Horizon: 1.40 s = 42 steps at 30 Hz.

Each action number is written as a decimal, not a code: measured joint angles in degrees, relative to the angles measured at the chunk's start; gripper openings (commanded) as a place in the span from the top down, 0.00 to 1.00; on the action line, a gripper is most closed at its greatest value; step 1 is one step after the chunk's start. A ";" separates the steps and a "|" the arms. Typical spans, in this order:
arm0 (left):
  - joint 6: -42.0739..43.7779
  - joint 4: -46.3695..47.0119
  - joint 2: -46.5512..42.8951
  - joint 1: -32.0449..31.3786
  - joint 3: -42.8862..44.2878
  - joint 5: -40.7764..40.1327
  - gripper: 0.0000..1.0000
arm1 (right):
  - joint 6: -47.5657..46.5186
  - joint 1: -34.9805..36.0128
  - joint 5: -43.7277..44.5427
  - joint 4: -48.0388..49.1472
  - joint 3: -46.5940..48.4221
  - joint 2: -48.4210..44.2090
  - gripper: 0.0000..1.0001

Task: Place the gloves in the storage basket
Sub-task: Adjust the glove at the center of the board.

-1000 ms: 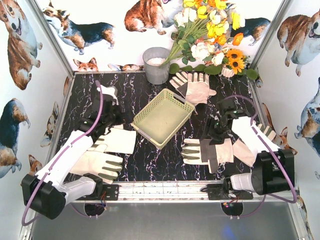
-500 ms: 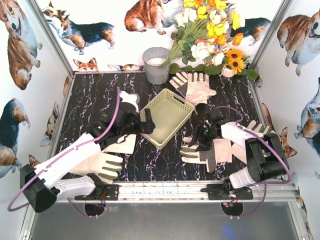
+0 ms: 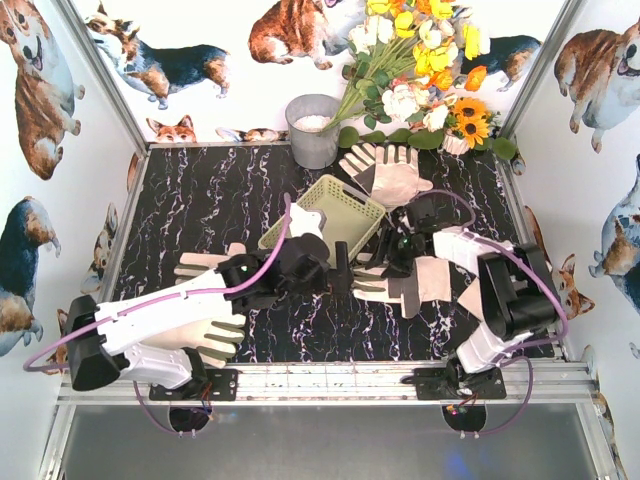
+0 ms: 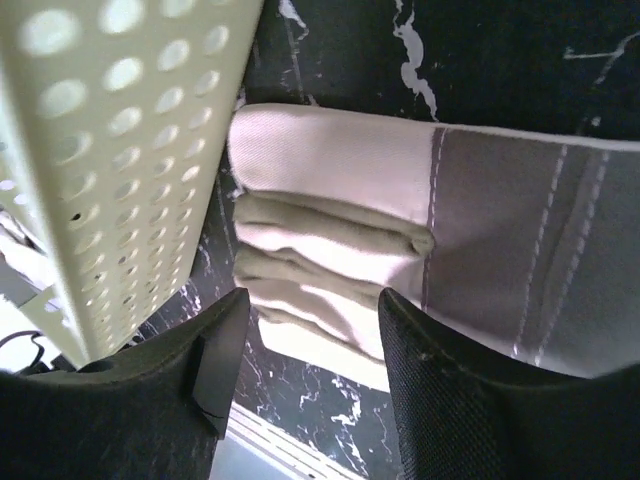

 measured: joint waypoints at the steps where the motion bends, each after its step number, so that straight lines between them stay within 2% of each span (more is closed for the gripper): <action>1: -0.90 0.00 0.55 -0.46 0.15 -0.22 0.04 | -0.31 -0.17 0.66 -0.39 0.09 -1.11 0.41; 4: -3.74 0.81 1.49 -0.87 0.17 -0.83 0.06 | -1.73 -1.70 2.40 -4.00 0.98 -6.67 0.38; 8: -7.43 5.60 3.56 -0.92 0.15 -1.42 0.14 | -4.26 -6.80 6.32 -7.98 4.20 -14.23 0.37; 11: -8.72 8.26 8.00 -1.03 1.64 -1.18 0.19 | -5.66 -11.82 7.48 -9.99 6.84 -14.95 0.37; 16: -5.53 6.58 23.02 -1.03 16.33 2.01 0.32 | -6.88 -17.49 7.02 -12.26 8.61 -10.25 0.37; 21: -1.90 5.22 34.47 -1.07 26.69 7.65 0.38 | -8.20 -18.49 5.62 -13.60 10.71 -2.84 0.38; 30: 0.04 2.51 43.47 -0.37 27.89 14.25 0.51 | -11.87 -19.82 1.18 -15.19 16.65 7.15 0.39; 42: 1.29 1.79 44.61 2.10 25.09 16.35 0.59 | -12.46 -21.03 -3.65 -19.87 17.51 12.70 0.41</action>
